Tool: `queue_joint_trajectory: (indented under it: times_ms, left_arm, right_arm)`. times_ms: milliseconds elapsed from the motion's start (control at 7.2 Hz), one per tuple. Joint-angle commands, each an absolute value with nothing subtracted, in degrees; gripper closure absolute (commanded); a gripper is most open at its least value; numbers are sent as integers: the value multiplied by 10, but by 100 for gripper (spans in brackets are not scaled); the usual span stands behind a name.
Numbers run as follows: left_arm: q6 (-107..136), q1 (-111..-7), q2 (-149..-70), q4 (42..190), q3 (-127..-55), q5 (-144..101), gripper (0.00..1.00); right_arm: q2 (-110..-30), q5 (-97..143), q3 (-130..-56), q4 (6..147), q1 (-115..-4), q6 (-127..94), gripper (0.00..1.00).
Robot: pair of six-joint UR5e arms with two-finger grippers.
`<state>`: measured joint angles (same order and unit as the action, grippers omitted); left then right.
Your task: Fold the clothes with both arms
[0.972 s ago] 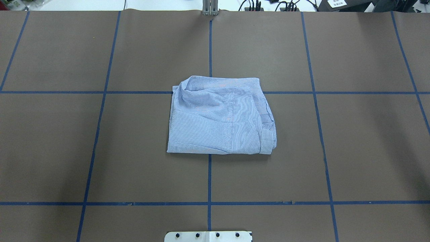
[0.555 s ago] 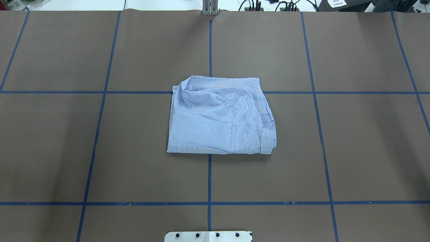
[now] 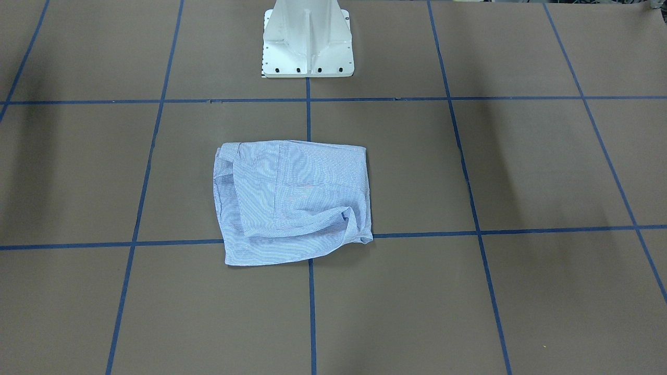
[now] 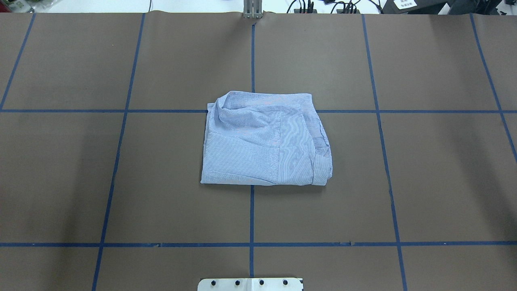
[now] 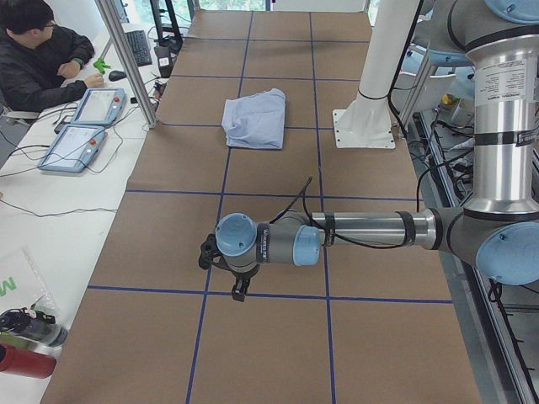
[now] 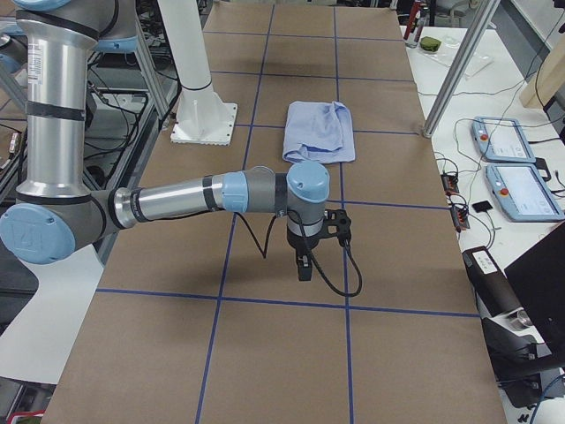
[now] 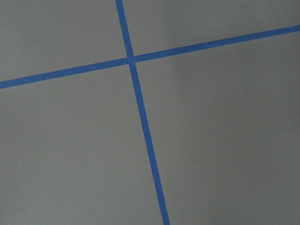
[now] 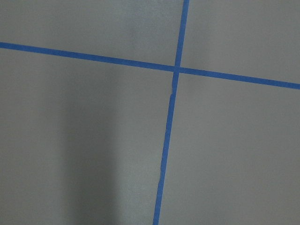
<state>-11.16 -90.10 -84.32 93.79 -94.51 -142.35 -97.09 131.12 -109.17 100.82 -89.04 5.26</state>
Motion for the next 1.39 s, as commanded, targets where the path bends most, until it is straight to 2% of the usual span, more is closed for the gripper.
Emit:
queue_joint_trajectory:
  times_ms: [0, 278, 1249]
  left_arm:
    - [-114, -911, -838, 939, -965, -1424, 0]
    - [-114, -911, -832, 948, -970, -1397, 0]
    - [-114, -911, -826, 949, -979, -1362, 0]
  right_arm:
    - [-984, 1309, -1097, 1007, -891, 54, 0]
    - [-1003, 1309, -1087, 950, -891, 46, 0]
    - [-1014, 1334, -1052, 946, -890, 33, 0]
